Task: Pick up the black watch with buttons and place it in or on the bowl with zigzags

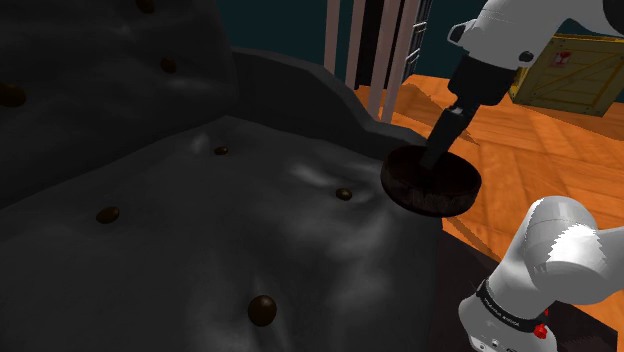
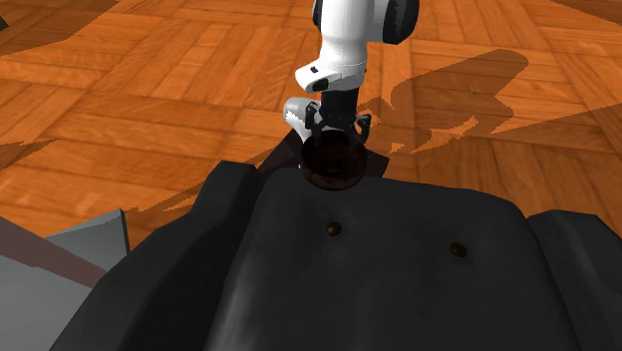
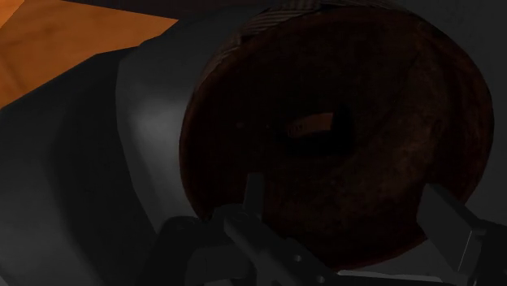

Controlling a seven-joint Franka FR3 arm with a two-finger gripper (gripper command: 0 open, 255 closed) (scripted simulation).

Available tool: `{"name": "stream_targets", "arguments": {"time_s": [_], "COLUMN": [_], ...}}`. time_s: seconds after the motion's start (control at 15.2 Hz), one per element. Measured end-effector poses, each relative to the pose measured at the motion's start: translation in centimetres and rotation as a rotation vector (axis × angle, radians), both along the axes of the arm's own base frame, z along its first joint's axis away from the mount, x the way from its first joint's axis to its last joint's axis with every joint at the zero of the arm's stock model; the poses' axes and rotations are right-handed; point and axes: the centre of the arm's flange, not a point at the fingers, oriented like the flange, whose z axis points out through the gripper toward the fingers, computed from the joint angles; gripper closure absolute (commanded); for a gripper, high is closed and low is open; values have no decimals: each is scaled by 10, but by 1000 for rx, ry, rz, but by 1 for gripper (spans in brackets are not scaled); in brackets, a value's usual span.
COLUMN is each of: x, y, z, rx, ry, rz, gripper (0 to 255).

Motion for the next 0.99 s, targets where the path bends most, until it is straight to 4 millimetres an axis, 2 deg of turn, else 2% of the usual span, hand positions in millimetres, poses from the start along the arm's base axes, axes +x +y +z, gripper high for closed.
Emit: {"name": "stream_targets", "arguments": {"time_s": [0.26, 0.53, 0.59, 0.99], "x": [0, -6, -7, -8], "y": [0, -1, -2, -3], "z": [0, 39, 44, 49], "rx": [0, 0, 0, 0], "ry": [0, -1, -1, 0], "rz": [0, 0, 0, 0], "gripper": [0, 0, 0, 0]}}
